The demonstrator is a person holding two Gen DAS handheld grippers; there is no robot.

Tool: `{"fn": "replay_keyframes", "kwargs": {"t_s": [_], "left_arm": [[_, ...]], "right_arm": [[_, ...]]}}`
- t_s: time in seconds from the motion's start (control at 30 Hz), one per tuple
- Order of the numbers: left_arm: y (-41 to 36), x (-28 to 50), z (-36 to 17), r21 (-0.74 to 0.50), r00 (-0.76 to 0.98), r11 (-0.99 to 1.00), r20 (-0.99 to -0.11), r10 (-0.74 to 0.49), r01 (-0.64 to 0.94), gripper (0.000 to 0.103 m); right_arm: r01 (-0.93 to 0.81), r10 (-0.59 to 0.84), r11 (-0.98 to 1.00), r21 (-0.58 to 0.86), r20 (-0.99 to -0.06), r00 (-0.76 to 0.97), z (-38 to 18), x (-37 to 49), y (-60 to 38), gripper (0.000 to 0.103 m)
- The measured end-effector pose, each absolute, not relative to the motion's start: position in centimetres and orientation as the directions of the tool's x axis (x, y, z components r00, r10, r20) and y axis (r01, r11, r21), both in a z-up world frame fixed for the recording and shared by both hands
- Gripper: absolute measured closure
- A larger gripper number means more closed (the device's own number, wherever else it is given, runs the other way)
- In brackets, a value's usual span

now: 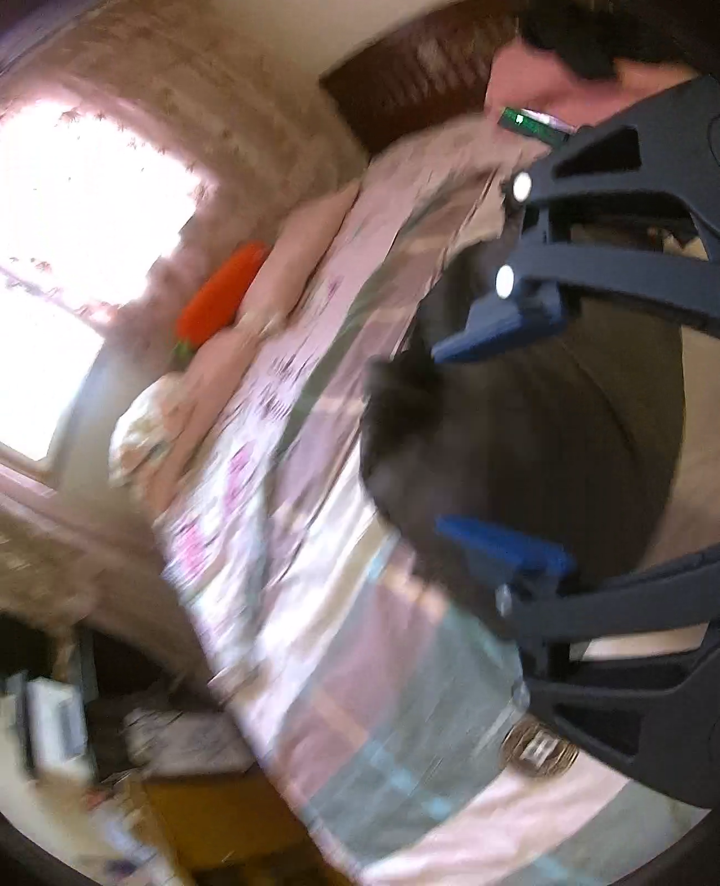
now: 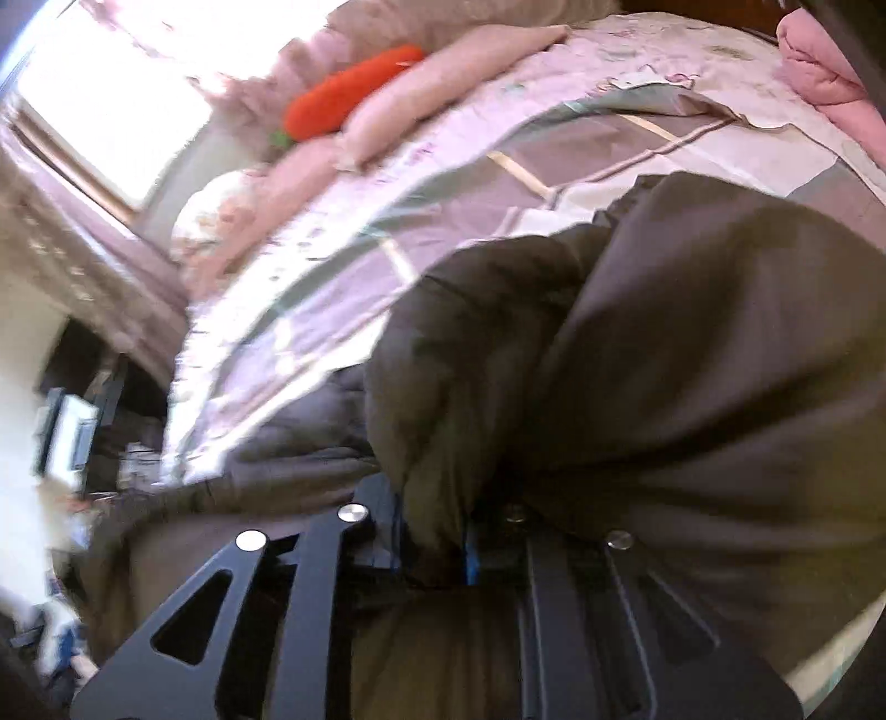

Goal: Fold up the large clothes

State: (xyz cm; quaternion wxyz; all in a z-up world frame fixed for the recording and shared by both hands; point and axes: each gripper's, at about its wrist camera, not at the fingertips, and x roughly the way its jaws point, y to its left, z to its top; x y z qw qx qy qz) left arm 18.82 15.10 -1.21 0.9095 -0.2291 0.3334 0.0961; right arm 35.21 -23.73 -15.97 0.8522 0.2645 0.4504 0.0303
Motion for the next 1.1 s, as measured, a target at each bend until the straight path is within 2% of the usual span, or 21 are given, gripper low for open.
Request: {"fn": "replay_keyframes", "kwargs": {"t_s": [0.07,0.13,0.2,0.27,0.3,0.33,0.43,0.5,0.57,0.63,0.67,0.73,0.77,0.8,0.87,0.9,0.97,1.03,1.1], "left_arm": [[15.2,19.3,-1.7,-0.357,0.744,0.879,-0.668,-0.004,-0.316,0.040],[14.9,20.3,-2.8,-0.364,0.700,0.886,-0.711,-0.066,-0.286,0.039],[14.0,21.4,-4.4,-0.327,0.640,0.906,-0.763,-0.086,-0.269,0.039],[13.1,22.3,-6.0,-0.276,0.590,0.922,-0.805,-0.067,-0.271,0.040],[12.7,22.7,-6.8,-0.259,0.565,0.925,-0.823,-0.061,-0.276,0.041],[12.4,23.4,-8.1,-0.245,0.519,0.926,-0.852,-0.066,-0.285,0.043],[12.1,24.1,-11.7,-0.207,0.395,0.922,-0.916,-0.065,-0.328,0.050],[12.6,24.2,-13.0,-0.190,0.365,0.914,-0.930,-0.049,-0.360,0.050],[13.1,24.0,-13.1,-0.188,0.362,0.907,-0.931,-0.043,-0.377,0.050],[13.3,23.7,-12.9,-0.186,0.364,0.902,-0.931,-0.034,-0.391,0.050],[13.3,23.6,-12.9,-0.184,0.363,0.901,-0.931,-0.032,-0.392,0.050],[13.4,23.6,-13.0,-0.181,0.362,0.902,-0.932,-0.031,-0.391,0.050],[13.4,23.5,-13.0,-0.177,0.363,0.904,-0.931,-0.025,-0.390,0.050],[13.4,23.5,-12.8,-0.171,0.365,0.905,-0.931,-0.019,-0.389,0.050],[13.5,23.7,-12.2,-0.148,0.365,0.906,-0.931,0.008,-0.396,0.050],[13.8,23.7,-12.2,-0.141,0.362,0.905,-0.932,0.016,-0.402,0.050],[14.4,23.8,-12.2,-0.143,0.368,0.899,-0.930,0.021,-0.415,0.050],[14.9,24.0,-11.9,-0.159,0.387,0.890,-0.922,0.022,-0.428,0.051],[14.9,23.9,-10.9,-0.177,0.422,0.885,-0.906,0.024,-0.430,0.051]], "right_arm": [[0.151,0.294,0.870,0.470,-0.740,0.605,-16.4,35.8,-23.3,0.078],[0.110,0.331,0.873,0.475,-0.743,0.581,-15.4,35.8,-22.8,0.060],[0.065,0.385,0.852,0.519,-0.707,0.593,-13.4,34.6,-23.3,0.022],[0.027,0.394,0.835,0.550,-0.631,0.668,-10.9,32.2,-23.9,0.004],[0.008,0.392,0.834,0.552,-0.602,0.695,-10.0,31.0,-24.1,0.001],[-0.033,0.401,0.837,0.546,-0.570,0.717,-8.9,29.6,-24.1,0.001],[-0.176,0.511,0.818,0.548,-0.552,0.659,-7.7,27.3,-23.5,0.001],[-0.257,0.544,0.831,0.492,-0.628,0.556,-8.1,27.1,-22.3,0.001],[-0.372,0.519,0.848,0.376,-0.728,0.448,-9.2,26.6,-20.1,0.001],[-0.417,0.486,0.846,0.331,-0.801,0.350,-11.4,26.3,-18.8,0.001],[-0.378,0.418,0.883,0.279,-0.834,0.360,-12.7,26.6,-18.9,0.006],[-0.256,0.323,0.940,0.227,-0.833,0.449,-13.9,28.1,-20.6,0.010],[-0.155,0.250,0.968,0.197,-0.809,0.532,-13.9,29.0,-22.7,0.014],[-0.003,0.115,0.990,0.142,-0.789,0.603,-13.8,29.6,-25.3,0.015],[0.241,-0.062,0.962,0.130,-0.754,0.654,-13.6,29.9,-30.7,0.015],[0.338,-0.097,0.926,0.169,-0.759,0.644,-14.0,29.7,-33.8,0.015],[0.420,-0.077,0.871,0.254,-0.774,0.628,-14.7,29.1,-37.8,0.015],[0.469,-0.078,0.823,0.321,-0.753,0.653,-14.2,28.0,-40.5,0.015],[0.438,-0.018,0.800,0.410,-0.714,0.700,-12.1,27.5,-42.0,0.014]]}}
